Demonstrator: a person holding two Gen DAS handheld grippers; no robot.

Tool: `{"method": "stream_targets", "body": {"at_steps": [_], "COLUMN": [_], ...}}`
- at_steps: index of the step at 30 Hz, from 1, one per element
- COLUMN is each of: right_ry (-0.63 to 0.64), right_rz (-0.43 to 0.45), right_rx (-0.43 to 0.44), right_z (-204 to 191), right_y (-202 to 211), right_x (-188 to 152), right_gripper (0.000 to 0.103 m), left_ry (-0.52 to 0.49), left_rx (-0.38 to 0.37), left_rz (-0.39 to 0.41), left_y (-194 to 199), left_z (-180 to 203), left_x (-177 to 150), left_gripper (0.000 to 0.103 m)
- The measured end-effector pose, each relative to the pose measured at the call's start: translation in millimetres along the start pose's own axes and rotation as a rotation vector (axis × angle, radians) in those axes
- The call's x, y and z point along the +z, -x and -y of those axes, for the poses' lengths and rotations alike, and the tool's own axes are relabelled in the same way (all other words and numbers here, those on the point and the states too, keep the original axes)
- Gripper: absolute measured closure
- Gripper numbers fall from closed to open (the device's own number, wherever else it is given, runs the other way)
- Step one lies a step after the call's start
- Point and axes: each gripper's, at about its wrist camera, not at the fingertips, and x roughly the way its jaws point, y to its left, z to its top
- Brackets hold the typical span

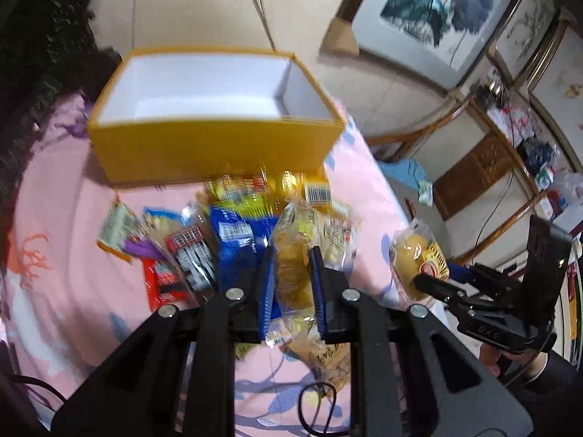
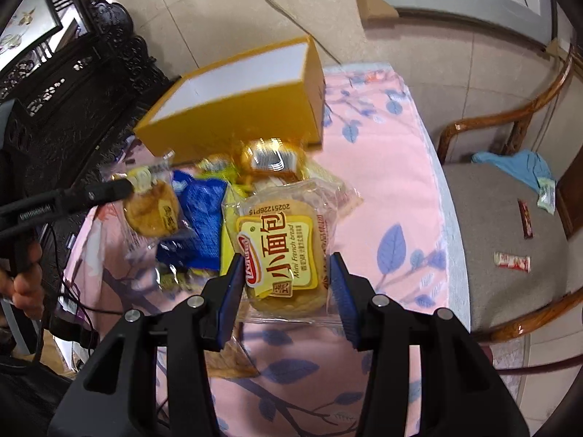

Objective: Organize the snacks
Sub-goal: 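Grasp a clear bag of yellow cake with the left tool while the right tool holds the bread, then lift both bags over the yellow box and release them inside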

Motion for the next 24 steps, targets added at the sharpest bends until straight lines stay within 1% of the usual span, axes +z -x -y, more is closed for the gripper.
{"method": "stream_targets", "body": {"at_steps": [5, 10, 13, 14, 18, 20, 24], "right_ry": [0.038, 0.111, 0.148, 0.164, 0.194, 0.209, 0.243], "right_rz": [0.097, 0.219, 0.274, 0.298, 0.344, 0.351, 0.358], "right_rx": [0.028, 0.059, 0.068, 0.066, 0.066, 0.068, 0.069], "right_z": [-18.4, -43.5, -53.8, -58.5, -70.0, -75.7, -84.8], "right_y": [17.4, 32.0, 32.3, 29.9, 13.1, 3.5, -16.5], "right_x": [38.4, 97.1, 130.3, 145.8, 188.4, 203.0, 225.7], "right_gripper": [0.056, 0.056, 0.056, 0.056, 0.056, 0.056, 0.056], "left_ry": [0.021, 0.016, 0.034, 0.035, 0.029, 0.025, 0.019], "left_rx": [0.005, 0.004, 0.005, 0.011, 0.055, 0.078, 0.101], "left_rz": [0.128, 0.233, 0.297, 0.309, 0.361, 0.377, 0.396], "left_y": [37.7, 59.2, 66.8, 66.9, 62.3, 57.6, 47.8], "left_z": [-7.6, -14.3, -22.8, -25.2, -37.2, -43.0, -53.4], "left_x": [32.2, 73.5, 104.1, 109.9, 144.8, 160.8, 182.4], "left_gripper": [0.084, 0.084, 0.084, 0.084, 0.084, 0.084, 0.084]}}
